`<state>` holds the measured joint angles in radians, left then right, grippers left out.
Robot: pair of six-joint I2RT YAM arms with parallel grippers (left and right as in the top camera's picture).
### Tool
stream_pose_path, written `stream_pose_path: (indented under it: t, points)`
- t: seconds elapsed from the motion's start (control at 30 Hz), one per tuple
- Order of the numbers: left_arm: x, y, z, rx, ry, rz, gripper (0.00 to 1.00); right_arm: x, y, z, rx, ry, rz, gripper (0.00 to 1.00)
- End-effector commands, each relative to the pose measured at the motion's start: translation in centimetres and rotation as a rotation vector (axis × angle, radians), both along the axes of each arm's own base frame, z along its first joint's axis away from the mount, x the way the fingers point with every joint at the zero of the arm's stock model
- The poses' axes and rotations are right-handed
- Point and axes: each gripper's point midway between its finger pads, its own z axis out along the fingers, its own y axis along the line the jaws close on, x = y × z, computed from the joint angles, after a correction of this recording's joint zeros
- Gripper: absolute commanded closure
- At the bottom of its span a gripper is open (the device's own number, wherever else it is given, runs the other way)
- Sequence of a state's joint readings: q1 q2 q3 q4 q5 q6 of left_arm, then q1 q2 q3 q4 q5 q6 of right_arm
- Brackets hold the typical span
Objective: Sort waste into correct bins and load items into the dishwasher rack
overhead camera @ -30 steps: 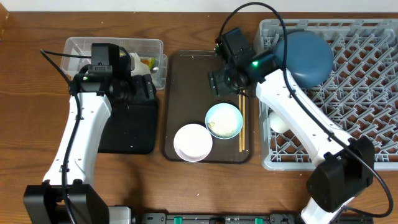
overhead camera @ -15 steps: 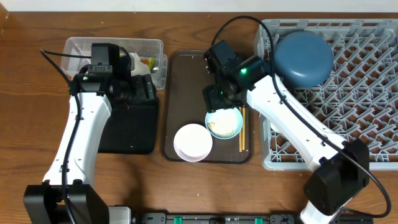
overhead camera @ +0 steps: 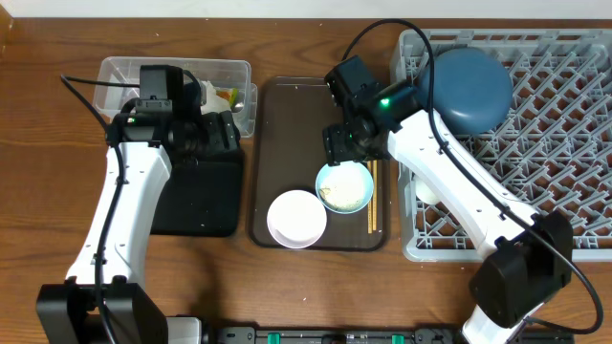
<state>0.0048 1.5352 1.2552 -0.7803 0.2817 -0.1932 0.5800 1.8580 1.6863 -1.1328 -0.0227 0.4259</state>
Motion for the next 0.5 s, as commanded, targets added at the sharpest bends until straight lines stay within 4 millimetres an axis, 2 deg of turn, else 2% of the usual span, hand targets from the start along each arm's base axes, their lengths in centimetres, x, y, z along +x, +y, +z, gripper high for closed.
stream_pose_path:
  t: [0.0,0.07,0.23,0.47]
  points:
    - [-1.0,0.0,0.4,-0.014,0.029,0.022,0.13,1.2,-1.7,0.1,-0.015,-0.016,-0.034,0.28]
    - [-1.5,-1.1,0.4,-0.059,0.046,-0.004,0.13,1.9,-2.9,0.1,-0.016,-0.017,-0.058,0.28]
    - [-3.8,-4.4,-0.1,-0.064,0.119,-0.115,0.28,3.6,-6.1,0.2,0.012,-0.01,-0.099,0.26]
    - [-8.4,-9.9,-1.1,0.047,0.217,-0.326,0.28,5.5,-10.4,3.0,0.087,-0.07,-0.138,0.22]
